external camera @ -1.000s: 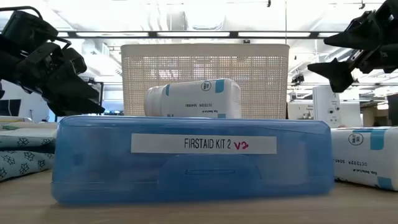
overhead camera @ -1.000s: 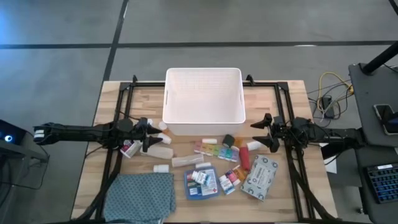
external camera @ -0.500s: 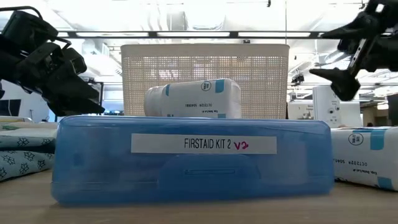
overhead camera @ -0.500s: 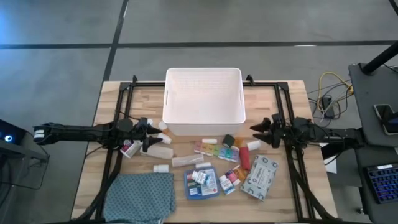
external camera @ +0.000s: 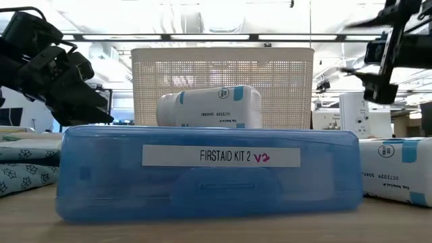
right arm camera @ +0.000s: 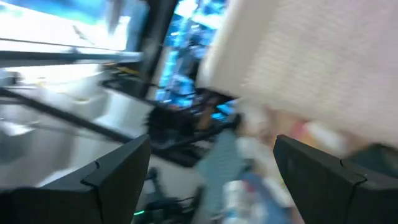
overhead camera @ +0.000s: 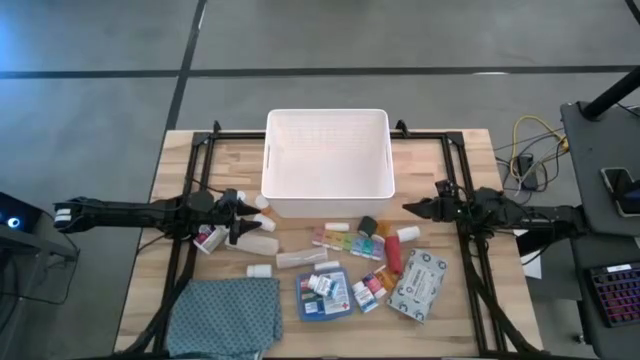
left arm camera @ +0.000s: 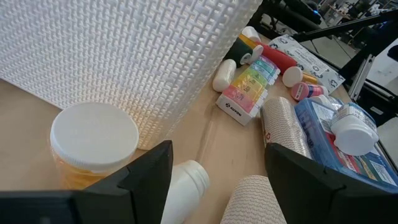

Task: Pick & place medical supplies in basket/bin
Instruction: Put the white medicine bottle into the bin

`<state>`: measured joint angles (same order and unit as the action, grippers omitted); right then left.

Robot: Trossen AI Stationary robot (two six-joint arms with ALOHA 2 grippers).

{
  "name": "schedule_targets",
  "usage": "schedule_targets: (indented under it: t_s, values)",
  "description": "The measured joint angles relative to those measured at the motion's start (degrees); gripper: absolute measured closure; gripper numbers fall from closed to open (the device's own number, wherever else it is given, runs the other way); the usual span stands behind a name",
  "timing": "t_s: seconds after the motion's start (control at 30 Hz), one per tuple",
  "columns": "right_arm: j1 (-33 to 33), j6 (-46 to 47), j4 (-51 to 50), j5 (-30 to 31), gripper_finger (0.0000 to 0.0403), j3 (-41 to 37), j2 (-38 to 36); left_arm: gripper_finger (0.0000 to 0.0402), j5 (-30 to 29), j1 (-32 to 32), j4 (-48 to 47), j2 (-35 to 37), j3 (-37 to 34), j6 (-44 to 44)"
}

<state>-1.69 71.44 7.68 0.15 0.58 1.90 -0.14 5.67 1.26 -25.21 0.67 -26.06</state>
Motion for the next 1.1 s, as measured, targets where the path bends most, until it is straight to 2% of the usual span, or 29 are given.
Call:
schedule_targets:
  t_s: [0.3, 0.47, 0.6, 0.7, 0.77, 0.83, 0.9, 0.97, 1.1]
  values:
    - [2.52, 3.04, 18.00, -4.09, 0.0076, 0.02, 1.85, 0.0168, 0.00, 0.00, -0.01, 0.00, -0.02, 0.00]
    - [3.81, 5.94, 17.80, -7.01, 0.0076, 2.99, 4.87, 0.0168, 0.00, 0.00, 0.01, 0.00, 0.00, 0.00]
    - [4.35, 2.07, 16.51, -9.29, 0.0076, 8.46, 10.89, 0.0168, 0.01, -0.01, 0.02, 0.00, 0.00, 0.01]
    - [4.32, -2.77, 3.84, -12.68, 0.0077, 15.68, 16.60, 0.0168, 0.00, -0.01, 0.02, 0.00, 0.00, 0.00]
    - [4.32, -8.00, -12.71, -15.28, 0.0077, 21.43, 20.63, 0.0168, 0.00, 0.00, 0.02, 0.00, 0.00, 0.00]
    - [4.47, -13.95, -30.51, -15.16, 0.0077, 26.68, 24.77, 0.0168, 0.00, 0.00, 0.00, 0.00, 0.00, 0.00]
    - [4.45, -18.83, -45.33, -12.79, 0.0078, 30.89, 29.37, 0.0168, 0.00, 0.00, -0.01, 0.00, 0.00, 0.01]
    - [4.46, -23.14, -55.85, -9.65, 0.0078, 33.93, 33.56, 0.0168, 0.00, 0.00, 0.02, 0.00, 0.00, 0.00]
    - [4.86, -32.03, -63.94, -0.89, 0.0078, 37.21, 39.85, 0.0168, 0.00, -0.01, 0.01, 0.00, 0.00, 0.00]
